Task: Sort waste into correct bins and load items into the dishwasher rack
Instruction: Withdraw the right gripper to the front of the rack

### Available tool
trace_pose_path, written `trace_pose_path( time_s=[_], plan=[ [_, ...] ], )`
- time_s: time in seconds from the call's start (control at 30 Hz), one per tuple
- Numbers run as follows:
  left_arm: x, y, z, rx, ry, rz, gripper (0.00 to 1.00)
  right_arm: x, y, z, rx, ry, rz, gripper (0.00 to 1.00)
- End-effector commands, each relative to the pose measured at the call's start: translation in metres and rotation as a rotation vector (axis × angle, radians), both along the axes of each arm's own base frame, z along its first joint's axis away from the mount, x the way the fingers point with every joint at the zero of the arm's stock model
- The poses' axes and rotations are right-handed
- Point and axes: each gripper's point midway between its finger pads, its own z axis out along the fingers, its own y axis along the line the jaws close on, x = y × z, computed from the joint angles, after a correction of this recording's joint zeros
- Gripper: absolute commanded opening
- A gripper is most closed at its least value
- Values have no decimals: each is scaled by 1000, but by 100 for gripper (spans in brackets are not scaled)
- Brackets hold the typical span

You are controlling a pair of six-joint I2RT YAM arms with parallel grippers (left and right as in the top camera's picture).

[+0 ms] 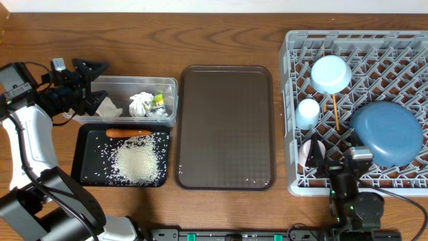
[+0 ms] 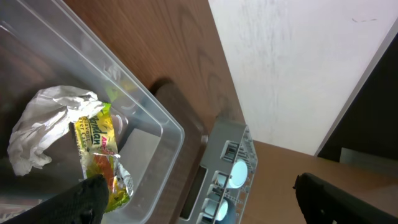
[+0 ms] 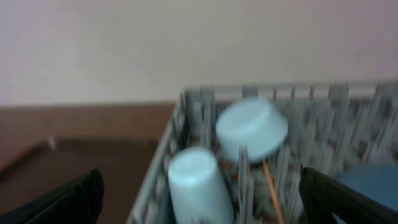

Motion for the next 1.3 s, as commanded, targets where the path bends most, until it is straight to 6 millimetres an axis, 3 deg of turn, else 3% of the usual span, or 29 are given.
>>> trace_pose_path(
  time_s=[0.0, 0.27, 1.27],
  plan=[
    [-3, -1, 7, 14, -33, -14, 98, -1, -4, -15, -1, 55, -29, 99],
    [-3, -1, 7, 14, -33, -14, 98, 0, -4, -14, -123, 42, -23, 99],
    [-3, -1, 7, 14, -33, -14, 98, 0, -8, -14, -119, 43, -39, 99]
  ],
)
